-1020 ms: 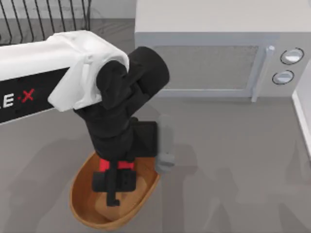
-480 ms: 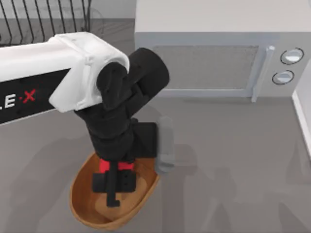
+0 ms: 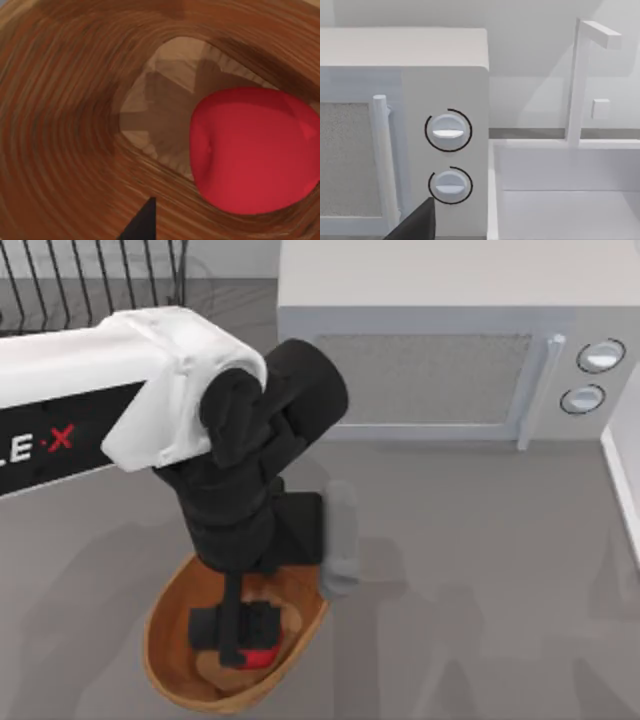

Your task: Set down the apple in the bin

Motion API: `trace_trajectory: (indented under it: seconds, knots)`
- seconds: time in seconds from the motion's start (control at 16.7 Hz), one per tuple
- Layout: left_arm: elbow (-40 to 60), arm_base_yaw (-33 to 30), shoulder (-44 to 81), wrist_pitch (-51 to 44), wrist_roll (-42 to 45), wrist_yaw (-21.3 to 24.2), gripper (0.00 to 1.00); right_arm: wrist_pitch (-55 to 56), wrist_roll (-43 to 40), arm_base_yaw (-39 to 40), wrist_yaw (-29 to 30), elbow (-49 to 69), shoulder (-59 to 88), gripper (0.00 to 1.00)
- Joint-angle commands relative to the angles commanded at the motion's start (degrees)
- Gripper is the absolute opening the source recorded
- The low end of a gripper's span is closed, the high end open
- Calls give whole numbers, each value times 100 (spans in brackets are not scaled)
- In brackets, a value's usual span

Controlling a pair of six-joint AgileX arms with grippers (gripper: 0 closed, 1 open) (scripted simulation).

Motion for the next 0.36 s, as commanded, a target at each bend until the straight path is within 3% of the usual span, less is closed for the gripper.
trace_trajectory:
  seconds: [0.36]
  knots:
    - [0, 0, 0, 0, 0, 0, 100, 0, 0, 0, 0, 0, 0, 100]
